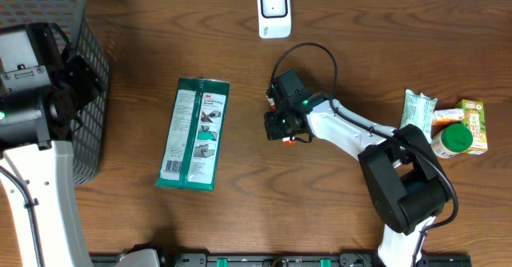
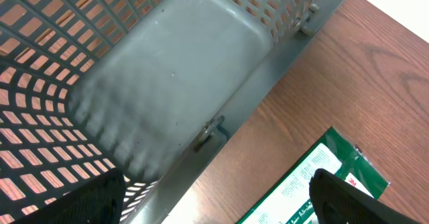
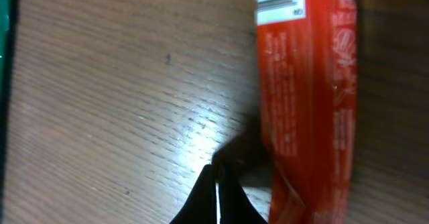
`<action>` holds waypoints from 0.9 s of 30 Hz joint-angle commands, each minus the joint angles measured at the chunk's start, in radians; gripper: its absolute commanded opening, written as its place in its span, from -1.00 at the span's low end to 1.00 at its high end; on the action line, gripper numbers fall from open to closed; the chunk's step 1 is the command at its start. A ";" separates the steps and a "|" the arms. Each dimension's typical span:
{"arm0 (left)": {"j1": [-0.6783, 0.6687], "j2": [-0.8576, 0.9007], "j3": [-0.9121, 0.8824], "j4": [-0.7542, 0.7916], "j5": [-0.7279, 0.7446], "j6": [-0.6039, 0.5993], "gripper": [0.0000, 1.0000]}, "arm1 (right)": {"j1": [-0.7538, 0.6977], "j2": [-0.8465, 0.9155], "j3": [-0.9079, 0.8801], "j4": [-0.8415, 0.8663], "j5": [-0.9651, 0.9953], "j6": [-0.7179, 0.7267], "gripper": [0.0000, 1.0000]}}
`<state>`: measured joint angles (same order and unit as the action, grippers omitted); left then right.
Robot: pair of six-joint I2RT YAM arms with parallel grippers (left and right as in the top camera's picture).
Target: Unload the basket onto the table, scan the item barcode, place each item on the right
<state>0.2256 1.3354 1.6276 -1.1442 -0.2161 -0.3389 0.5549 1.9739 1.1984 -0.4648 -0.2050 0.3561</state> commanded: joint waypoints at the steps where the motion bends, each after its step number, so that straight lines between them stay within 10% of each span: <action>1: 0.003 0.004 0.007 0.000 -0.013 0.009 0.76 | -0.002 -0.008 0.000 -0.039 0.011 -0.006 -0.96; 12: 0.003 0.004 0.007 0.000 -0.013 0.009 0.76 | -0.093 -0.257 0.032 -0.059 0.051 -0.049 -0.98; 27: 0.003 0.004 0.007 0.000 -0.013 0.009 0.76 | -0.056 0.039 0.030 -0.053 0.012 -0.035 -0.98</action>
<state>0.2256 1.3354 1.6276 -1.1442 -0.2161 -0.3389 0.4770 1.9659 1.2312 -0.5144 -0.1692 0.3252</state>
